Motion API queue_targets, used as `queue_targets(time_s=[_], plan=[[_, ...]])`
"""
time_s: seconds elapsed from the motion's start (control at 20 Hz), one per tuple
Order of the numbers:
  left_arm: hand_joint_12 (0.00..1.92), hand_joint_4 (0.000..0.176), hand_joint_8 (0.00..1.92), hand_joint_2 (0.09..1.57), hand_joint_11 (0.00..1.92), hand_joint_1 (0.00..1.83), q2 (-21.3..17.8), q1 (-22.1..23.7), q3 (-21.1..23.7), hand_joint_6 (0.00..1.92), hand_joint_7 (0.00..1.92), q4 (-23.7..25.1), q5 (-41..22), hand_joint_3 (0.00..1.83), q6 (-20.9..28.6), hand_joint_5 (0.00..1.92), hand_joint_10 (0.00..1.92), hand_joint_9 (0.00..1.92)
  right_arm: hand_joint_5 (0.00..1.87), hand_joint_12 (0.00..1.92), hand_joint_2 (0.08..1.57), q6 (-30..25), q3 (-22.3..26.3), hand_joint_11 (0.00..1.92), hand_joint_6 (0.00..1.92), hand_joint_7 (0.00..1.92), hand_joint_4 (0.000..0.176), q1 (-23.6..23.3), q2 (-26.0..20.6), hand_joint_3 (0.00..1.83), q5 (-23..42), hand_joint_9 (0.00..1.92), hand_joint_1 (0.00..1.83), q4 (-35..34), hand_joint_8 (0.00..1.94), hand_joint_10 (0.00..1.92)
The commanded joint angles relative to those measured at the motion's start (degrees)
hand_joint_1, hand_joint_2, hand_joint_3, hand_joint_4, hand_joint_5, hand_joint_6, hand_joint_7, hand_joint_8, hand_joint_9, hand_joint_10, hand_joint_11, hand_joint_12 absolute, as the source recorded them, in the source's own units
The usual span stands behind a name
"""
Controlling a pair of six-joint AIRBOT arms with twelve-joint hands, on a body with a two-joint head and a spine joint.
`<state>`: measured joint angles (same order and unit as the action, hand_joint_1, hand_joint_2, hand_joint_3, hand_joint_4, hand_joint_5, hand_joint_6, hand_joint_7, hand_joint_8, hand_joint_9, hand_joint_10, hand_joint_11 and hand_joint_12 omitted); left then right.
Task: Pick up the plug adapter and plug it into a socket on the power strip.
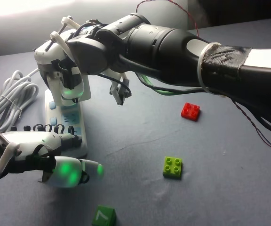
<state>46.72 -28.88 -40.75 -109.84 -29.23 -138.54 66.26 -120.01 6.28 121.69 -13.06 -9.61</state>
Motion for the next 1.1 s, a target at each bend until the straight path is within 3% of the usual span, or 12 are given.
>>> queue_targets(time_s=[0.0, 0.15, 0.2, 0.3, 0.4, 0.6, 0.8, 1.05], plan=[[0.13, 0.000, 0.00, 1.21, 0.00, 0.00, -0.3, -0.4, 0.1, 0.00, 0.08, 0.1, 0.1, 0.00, 0.2, 0.05, 0.00, 0.06, 0.85, 1.50, 1.15, -0.2, 0.3, 0.81, 0.96, 0.93, 0.000, 1.3, 0.7, 0.00, 2.0, 0.85, 1.37, -0.7, 1.12, 1.41], [0.19, 0.000, 0.00, 1.22, 0.00, 0.00, -0.3, -0.4, 0.1, 0.00, 0.11, 0.1, 0.2, 0.00, 0.2, 0.09, 0.00, 0.09, 0.84, 1.46, 1.15, -0.3, 0.3, 0.87, 0.97, 0.91, 0.000, 0.5, 0.4, 0.00, 2.3, 0.87, 1.37, -0.7, 1.12, 1.39], [0.15, 0.000, 0.00, 1.21, 0.00, 0.00, -0.3, -0.5, 0.1, 0.00, 0.09, 0.1, 0.2, 0.00, 0.2, 0.07, 0.00, 0.07, 0.89, 1.42, 1.13, -0.4, 0.3, 0.89, 0.91, 0.96, 0.000, 0.2, 0.3, 0.00, 2.4, 0.91, 1.38, -0.7, 1.05, 1.33], [0.09, 0.000, 0.00, 1.22, 0.00, 0.00, -0.4, -0.6, 0.1, 0.00, 0.07, 0.1, 0.3, 0.00, 0.2, 0.05, 0.00, 0.05, 0.86, 1.44, 1.14, -0.4, 0.3, 0.88, 0.94, 0.93, 0.000, -0.2, 0.2, 0.00, 2.6, 0.89, 1.37, -0.7, 1.11, 1.36], [0.16, 0.000, 0.00, 1.22, 0.00, 0.00, -0.5, -0.7, 0.1, 0.00, 0.10, 0.1, 0.4, 0.00, 0.2, 0.08, 0.00, 0.08, 0.87, 1.44, 1.14, -0.4, 0.3, 0.87, 0.92, 0.92, 0.000, -0.5, 0.0, 0.00, 2.7, 0.89, 1.37, -0.7, 1.11, 1.37], [0.12, 0.000, 0.00, 1.21, 0.00, 0.00, -0.6, -0.6, -0.2, 0.00, 0.08, 0.1, 0.8, 0.00, 0.2, 0.06, 0.00, 0.06, 0.89, 1.41, 1.13, -0.4, 0.3, 0.90, 0.89, 0.96, 0.000, -0.6, -0.6, 0.00, 2.7, 0.91, 1.38, -0.7, 1.05, 1.34], [0.22, 0.000, 0.01, 1.21, 0.00, 0.00, -0.6, -0.7, -0.6, 0.00, 0.11, 0.1, 1.4, 0.00, 0.1, 0.09, 0.01, 0.09, 0.86, 1.39, 1.14, -0.4, 0.3, 0.91, 0.94, 0.93, 0.000, -0.8, -1.0, 0.00, 2.7, 0.91, 1.37, -0.7, 1.09, 1.34], [0.14, 0.000, 0.00, 1.22, 0.00, 0.00, -0.7, -0.6, -1.1, 0.00, 0.09, 0.1, 1.4, 0.00, 0.0, 0.08, 0.00, 0.07, 0.82, 1.48, 1.15, -0.4, 0.3, 0.82, 1.01, 0.91, 0.000, -1.2, -1.1, 0.00, 2.8, 0.87, 1.37, -0.7, 1.12, 1.38]])
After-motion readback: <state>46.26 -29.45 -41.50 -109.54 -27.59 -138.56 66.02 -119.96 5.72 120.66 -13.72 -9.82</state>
